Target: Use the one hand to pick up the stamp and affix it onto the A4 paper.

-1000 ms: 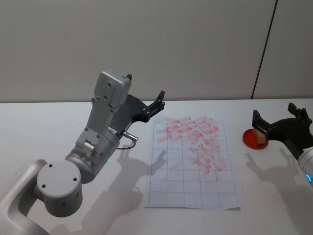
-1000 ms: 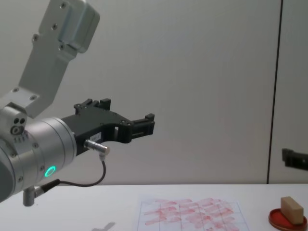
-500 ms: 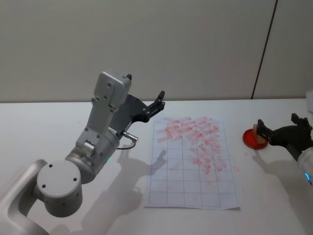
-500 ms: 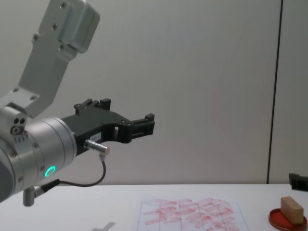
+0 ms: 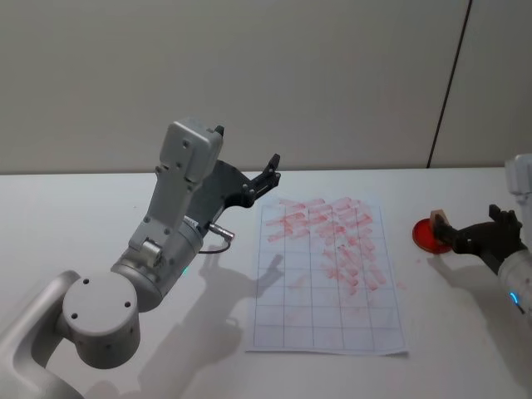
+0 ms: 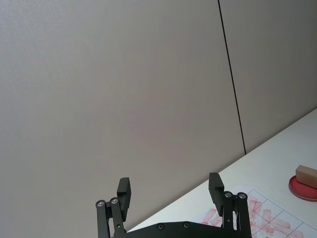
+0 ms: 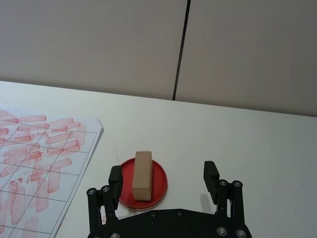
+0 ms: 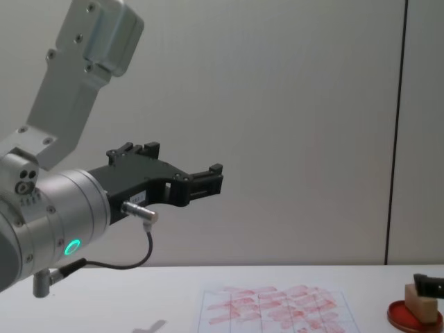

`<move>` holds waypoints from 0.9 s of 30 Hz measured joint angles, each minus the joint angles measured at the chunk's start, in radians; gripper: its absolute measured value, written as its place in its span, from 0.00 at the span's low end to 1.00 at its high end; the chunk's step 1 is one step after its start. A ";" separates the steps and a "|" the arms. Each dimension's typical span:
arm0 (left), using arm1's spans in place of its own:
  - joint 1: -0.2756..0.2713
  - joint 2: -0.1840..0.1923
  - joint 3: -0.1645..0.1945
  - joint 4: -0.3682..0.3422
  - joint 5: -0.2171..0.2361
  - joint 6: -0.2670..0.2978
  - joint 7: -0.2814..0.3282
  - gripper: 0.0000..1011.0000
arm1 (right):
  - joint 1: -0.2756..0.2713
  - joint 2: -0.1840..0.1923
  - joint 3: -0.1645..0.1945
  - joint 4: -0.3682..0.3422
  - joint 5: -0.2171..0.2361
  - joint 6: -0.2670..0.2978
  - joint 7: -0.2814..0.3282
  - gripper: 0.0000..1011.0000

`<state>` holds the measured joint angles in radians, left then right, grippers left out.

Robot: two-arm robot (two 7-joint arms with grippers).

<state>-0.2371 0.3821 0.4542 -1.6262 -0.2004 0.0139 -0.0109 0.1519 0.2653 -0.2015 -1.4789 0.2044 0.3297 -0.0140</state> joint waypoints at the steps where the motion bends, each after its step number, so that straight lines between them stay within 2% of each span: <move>1: 0.000 0.000 0.000 0.000 0.000 0.000 0.000 0.99 | 0.006 -0.003 -0.001 0.011 -0.003 0.002 0.003 0.99; 9: 0.000 0.000 0.000 0.000 0.000 0.000 0.000 0.99 | 0.034 -0.018 -0.007 0.064 -0.019 0.007 0.016 0.99; 14: 0.000 0.000 0.000 0.000 0.000 0.000 0.000 0.99 | 0.051 -0.027 -0.011 0.096 -0.029 0.008 0.025 0.91; 17: 0.000 0.000 0.000 0.000 0.000 0.000 0.000 0.99 | 0.059 -0.033 -0.014 0.110 -0.037 0.010 0.029 0.80; 20: 0.000 0.000 0.000 0.000 0.000 0.000 0.000 0.99 | 0.066 -0.037 -0.017 0.121 -0.044 0.014 0.031 0.75; 22: 0.000 0.000 0.000 0.000 0.000 0.000 0.000 0.99 | 0.068 -0.040 -0.018 0.126 -0.048 0.015 0.031 0.65; 23: 0.000 0.000 0.000 0.000 0.000 0.000 0.000 0.99 | 0.069 -0.040 -0.019 0.128 -0.049 0.016 0.032 0.65; 27: 0.000 0.000 0.000 0.000 0.000 0.000 0.000 0.99 | 0.074 -0.045 -0.022 0.137 -0.056 0.020 0.032 0.54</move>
<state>-0.2371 0.3821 0.4542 -1.6262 -0.2004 0.0139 -0.0109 0.2260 0.2200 -0.2236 -1.3415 0.1485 0.3499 0.0177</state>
